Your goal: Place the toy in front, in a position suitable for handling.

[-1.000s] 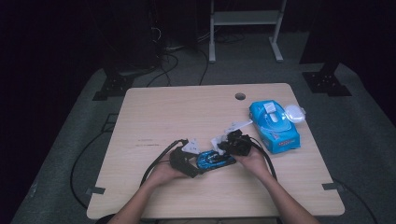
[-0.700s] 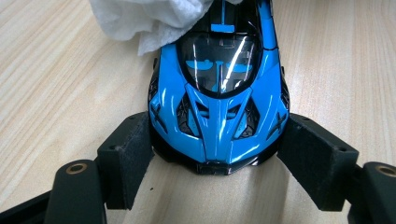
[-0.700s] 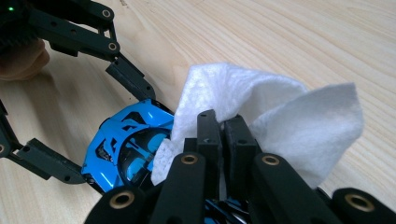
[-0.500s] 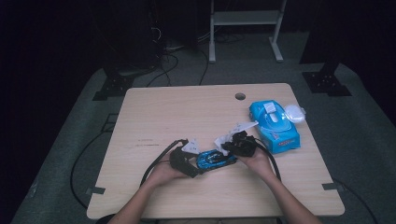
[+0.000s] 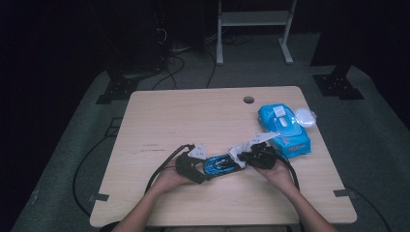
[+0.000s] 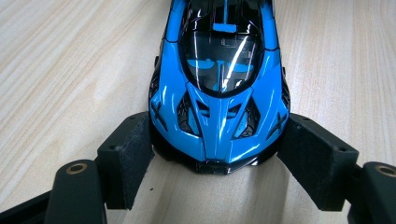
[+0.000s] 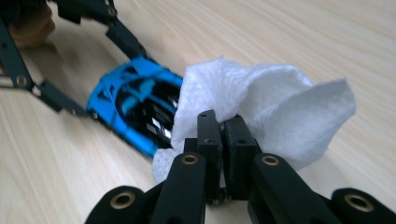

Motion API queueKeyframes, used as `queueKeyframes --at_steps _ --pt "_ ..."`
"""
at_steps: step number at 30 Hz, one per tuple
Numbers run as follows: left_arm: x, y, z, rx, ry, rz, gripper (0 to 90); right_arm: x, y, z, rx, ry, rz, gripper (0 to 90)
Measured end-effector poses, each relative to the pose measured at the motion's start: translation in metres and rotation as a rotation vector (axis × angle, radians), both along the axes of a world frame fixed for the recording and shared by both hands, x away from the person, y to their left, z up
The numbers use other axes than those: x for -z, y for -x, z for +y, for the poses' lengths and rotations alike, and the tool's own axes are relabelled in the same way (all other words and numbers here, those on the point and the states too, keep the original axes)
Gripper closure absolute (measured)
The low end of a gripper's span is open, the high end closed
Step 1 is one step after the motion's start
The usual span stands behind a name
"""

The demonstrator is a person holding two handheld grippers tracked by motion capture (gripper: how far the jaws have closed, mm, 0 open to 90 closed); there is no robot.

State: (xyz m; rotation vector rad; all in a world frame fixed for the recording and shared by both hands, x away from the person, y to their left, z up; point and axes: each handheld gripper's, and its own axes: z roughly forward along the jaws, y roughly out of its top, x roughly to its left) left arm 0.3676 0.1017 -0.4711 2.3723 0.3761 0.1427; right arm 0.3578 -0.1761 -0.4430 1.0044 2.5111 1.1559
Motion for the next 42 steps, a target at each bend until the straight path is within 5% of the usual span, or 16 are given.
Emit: queueKeyframes --at_steps 4,12,23,42 --pt "0.000 0.000 0.000 0.001 0.000 -0.002 26.2 0.002 0.010 -0.009 0.007 -0.007 0.003 85.8" --pt "0.000 0.000 0.000 0.001 0.001 -0.002 26.2 0.007 0.012 0.010 -0.047 -0.008 0.002 85.8" --pt "0.000 0.000 0.000 0.001 0.002 -0.001 26.2 -0.001 0.015 -0.010 -0.005 -0.001 -0.014 85.8" --pt "0.000 0.001 -0.001 -0.003 0.005 -0.011 26.6 0.003 -0.011 0.009 0.022 0.012 -0.012 85.9"
